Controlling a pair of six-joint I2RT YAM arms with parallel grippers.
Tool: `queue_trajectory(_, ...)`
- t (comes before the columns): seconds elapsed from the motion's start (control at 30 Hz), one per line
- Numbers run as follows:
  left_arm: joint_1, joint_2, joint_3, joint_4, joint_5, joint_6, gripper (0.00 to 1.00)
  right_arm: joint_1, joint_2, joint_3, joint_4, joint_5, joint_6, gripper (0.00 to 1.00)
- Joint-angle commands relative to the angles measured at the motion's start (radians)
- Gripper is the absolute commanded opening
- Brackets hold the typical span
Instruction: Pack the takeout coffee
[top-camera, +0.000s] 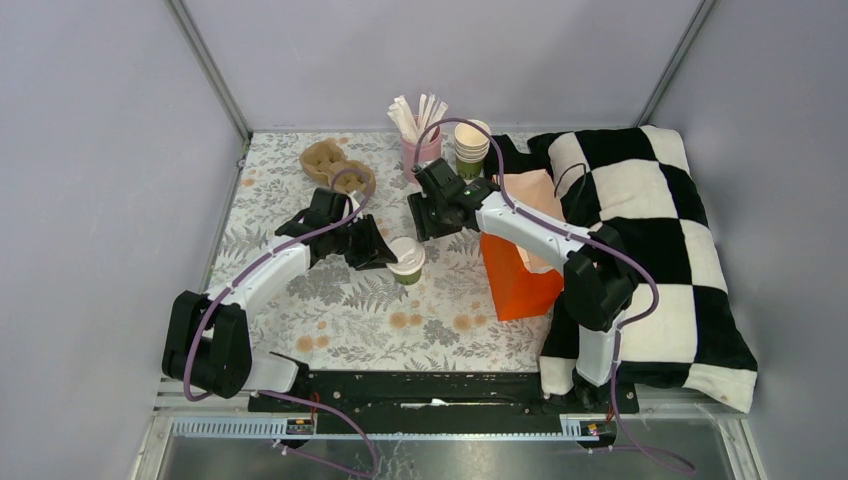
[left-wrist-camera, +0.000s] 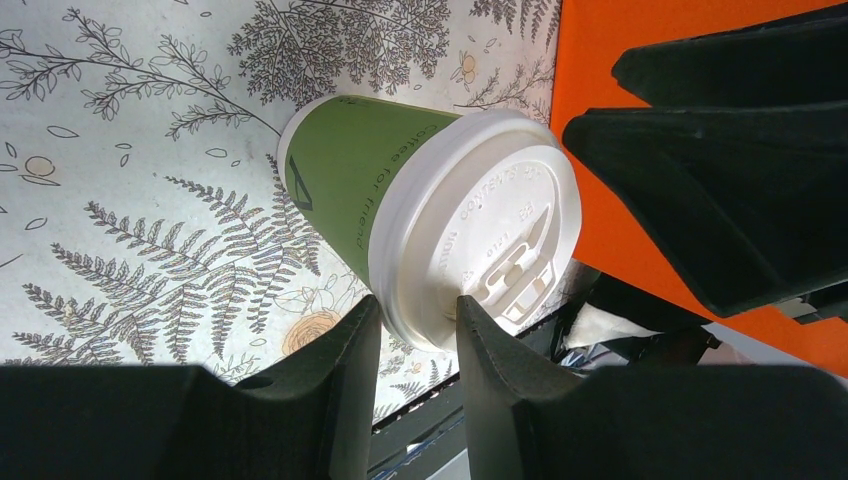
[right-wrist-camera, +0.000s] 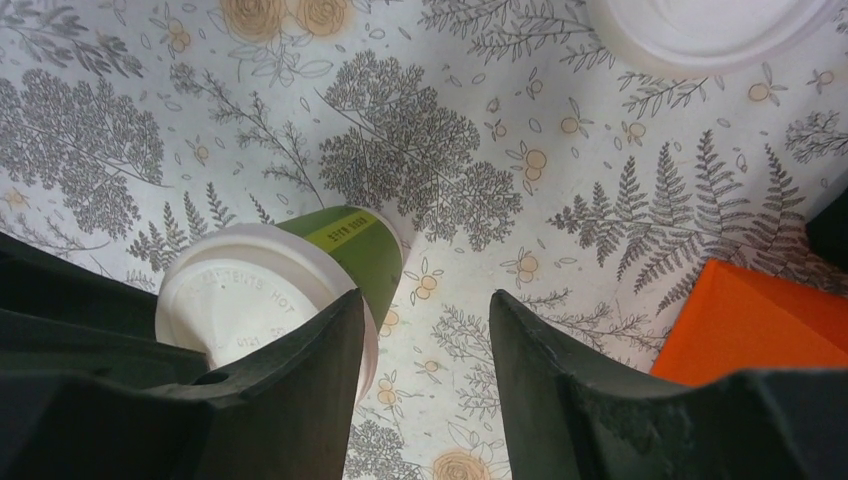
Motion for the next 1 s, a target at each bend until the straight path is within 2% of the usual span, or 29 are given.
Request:
queue_trajectory(0.0,-0.004,0.027,-0.016,-0.077,-0.061,0.056,0.36,-0.005,-0.002,-0.024,0.019,-0.036,-0.001,0.56)
queue_trajectory(0.4,-0.004,0.029,-0.025,-0.074,-0.065,0.063,0.36,-0.004,-0.001,-0.193,0.082,-0.062,0.025,0.54)
queue_trajectory(0.63,-0.004,0.031,0.076,-0.116,-0.065,0.072,0.43,-0.005,-0.003,0.015,-0.068,-0.016,-0.035,0.56)
queue_trajectory(0.83,-0.003,-0.005,0.129,-0.159,-0.107,0.09,0.61,-0.004,-0.032,0.046,-0.109,-0.027,-0.041,0.57)
queue_trajectory(0.97,0.011,-0.04,0.117,-0.148,-0.088,0.086,0.8,-0.005,-0.039,0.048,-0.12,-0.051,-0.038,0.58)
